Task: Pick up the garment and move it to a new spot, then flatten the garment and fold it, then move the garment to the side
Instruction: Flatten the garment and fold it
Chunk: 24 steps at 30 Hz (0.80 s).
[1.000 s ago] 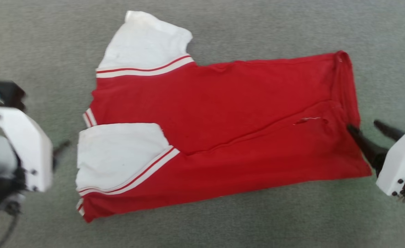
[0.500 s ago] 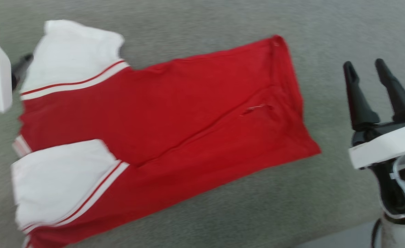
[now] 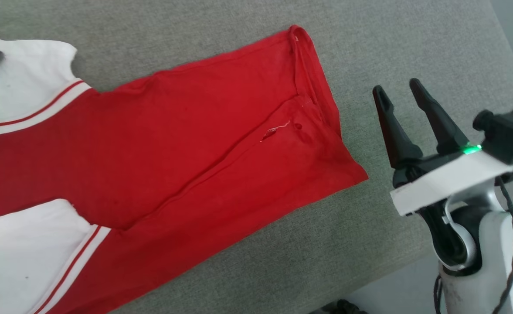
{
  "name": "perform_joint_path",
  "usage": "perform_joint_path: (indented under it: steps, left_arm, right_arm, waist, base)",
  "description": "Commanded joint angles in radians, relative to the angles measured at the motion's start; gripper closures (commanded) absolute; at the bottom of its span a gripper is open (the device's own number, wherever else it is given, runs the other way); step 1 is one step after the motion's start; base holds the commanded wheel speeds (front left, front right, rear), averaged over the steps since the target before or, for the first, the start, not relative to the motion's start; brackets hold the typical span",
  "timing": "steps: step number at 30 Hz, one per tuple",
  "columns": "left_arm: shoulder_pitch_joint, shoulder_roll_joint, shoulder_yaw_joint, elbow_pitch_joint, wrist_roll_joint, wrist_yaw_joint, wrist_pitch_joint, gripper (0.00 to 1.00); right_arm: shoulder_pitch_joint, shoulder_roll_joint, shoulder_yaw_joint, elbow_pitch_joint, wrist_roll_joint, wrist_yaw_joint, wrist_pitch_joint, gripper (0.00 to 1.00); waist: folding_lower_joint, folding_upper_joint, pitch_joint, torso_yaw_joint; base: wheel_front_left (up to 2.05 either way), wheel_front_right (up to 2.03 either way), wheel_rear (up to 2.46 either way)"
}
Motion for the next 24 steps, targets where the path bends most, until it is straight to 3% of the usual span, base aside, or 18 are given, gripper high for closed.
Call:
perform_joint_path:
  steps: [1,3,4,5,7,15,24]
  left_arm:
    - [-0.003,-0.007,-0.031,0.057,0.022,0.016,0.046,0.0]
    - [0.001,-0.025,-0.044,0.104,0.011,0.031,0.095,0.0]
    - [0.007,-0.037,-0.05,0.123,0.004,0.037,0.117,0.55]
    - [0.011,-0.049,-0.054,0.142,-0.007,0.048,0.148,1.0]
    - [0.008,-0.065,-0.066,0.157,-0.016,0.054,0.189,1.0]
    - [-0.073,-0.138,-0.065,0.16,-0.003,0.025,0.144,1.0]
    - [-0.133,-0.227,-0.07,0.205,0.002,-0.022,0.083,1.0]
  right_arm:
    - [-0.027,0.0,0.014,0.009,0.0,0.0,0.016,0.0]
    - [-0.05,-0.004,0.021,0.019,0.004,0.0,0.04,0.0]
    - [-0.064,-0.01,0.025,0.027,0.003,0.0,0.053,0.0]
    - [-0.081,-0.017,0.032,0.037,0.006,0.0,0.073,0.0]
    - [-0.119,-0.029,0.042,0.065,0.011,0.0,0.123,0.0]
    - [-0.341,-0.106,0.095,0.202,0.036,0.0,0.309,0.0]
    - [-0.601,-0.19,0.206,0.493,0.078,0.0,0.53,0.0]
  waist:
    - [0.0,0.0,0.02,-0.01]
    - [0.0,0.0,0.029,-0.006]
    - [0.0,0.0,0.033,-0.003]
    - [0.0,0.0,0.037,0.003]
    - [0.0,0.0,0.045,0.013]
    - [0.0,0.0,0.071,0.074]
    - [0.0,0.0,0.09,0.158]
  base:
    - [0.0,0.0,0.0]
    - [0.0,0.0,0.0]
    - [0.0,0.0,0.0]
    - [0.0,0.0,0.0]
    - [0.0,0.0,0.0]
    - [0.0,0.0,0.0]
    - [0.0,0.0,0.0]
